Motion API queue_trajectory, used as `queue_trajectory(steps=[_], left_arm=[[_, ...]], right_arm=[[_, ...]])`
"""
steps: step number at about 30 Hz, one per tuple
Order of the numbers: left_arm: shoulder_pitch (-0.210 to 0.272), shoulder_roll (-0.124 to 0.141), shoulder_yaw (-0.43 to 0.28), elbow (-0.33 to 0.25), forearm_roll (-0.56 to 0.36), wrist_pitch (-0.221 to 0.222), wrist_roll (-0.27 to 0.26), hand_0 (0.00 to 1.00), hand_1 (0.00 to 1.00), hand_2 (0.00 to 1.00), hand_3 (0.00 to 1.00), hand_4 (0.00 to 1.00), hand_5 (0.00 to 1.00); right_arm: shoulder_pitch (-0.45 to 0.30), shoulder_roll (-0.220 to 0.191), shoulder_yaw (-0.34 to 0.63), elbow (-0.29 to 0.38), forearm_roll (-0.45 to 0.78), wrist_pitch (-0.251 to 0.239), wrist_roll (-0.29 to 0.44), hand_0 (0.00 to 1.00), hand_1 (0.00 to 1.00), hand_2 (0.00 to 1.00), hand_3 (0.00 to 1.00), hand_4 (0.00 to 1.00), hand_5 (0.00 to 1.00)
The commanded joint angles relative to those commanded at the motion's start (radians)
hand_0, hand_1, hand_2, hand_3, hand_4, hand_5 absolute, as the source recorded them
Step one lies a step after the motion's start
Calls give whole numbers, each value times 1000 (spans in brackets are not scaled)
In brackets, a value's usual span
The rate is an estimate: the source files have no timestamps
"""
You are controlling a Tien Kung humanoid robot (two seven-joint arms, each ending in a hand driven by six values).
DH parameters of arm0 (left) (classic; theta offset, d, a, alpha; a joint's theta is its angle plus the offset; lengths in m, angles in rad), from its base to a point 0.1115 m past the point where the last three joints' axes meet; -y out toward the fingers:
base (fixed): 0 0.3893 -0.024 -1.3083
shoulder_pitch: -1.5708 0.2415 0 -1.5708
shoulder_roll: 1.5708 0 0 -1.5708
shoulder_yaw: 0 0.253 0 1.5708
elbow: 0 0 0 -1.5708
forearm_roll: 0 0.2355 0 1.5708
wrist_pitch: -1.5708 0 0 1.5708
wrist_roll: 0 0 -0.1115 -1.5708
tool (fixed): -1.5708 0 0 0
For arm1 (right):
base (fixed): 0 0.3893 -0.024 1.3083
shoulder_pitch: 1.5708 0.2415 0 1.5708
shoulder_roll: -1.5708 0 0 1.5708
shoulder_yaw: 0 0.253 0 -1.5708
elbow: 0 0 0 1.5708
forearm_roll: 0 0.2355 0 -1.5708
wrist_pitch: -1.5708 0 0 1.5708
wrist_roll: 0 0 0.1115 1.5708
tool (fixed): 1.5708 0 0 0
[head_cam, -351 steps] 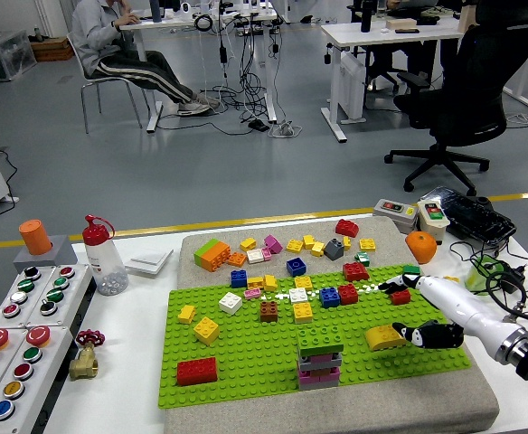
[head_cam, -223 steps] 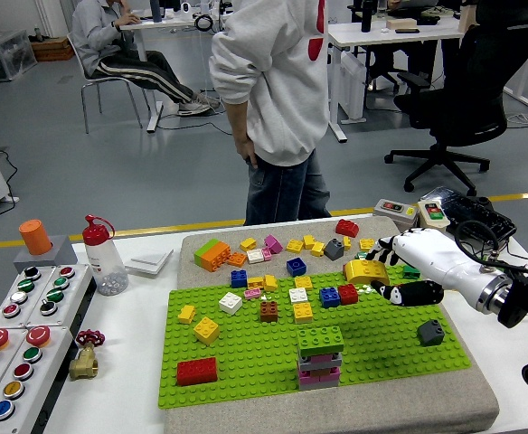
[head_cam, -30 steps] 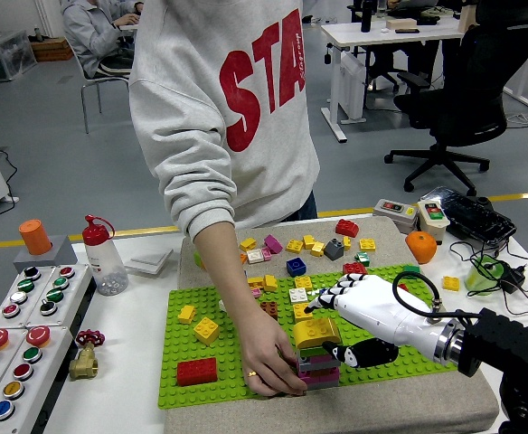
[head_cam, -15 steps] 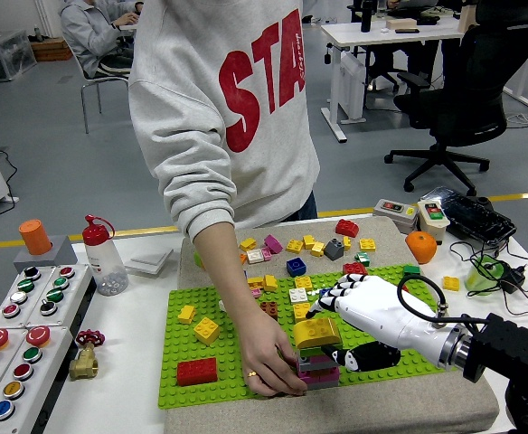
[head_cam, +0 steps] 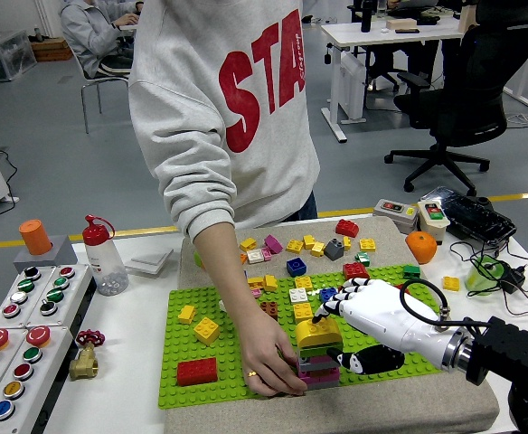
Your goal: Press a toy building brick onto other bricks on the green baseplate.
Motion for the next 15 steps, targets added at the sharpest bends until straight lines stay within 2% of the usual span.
queue_trajectory(steps=[15], left_arm=[[3,0,-4,-1,7,-1,4,620,586,586,427,293,934]], right_arm=[[-16,-7,13,25,-4,-5,-2,782,687,657,692,600,402]])
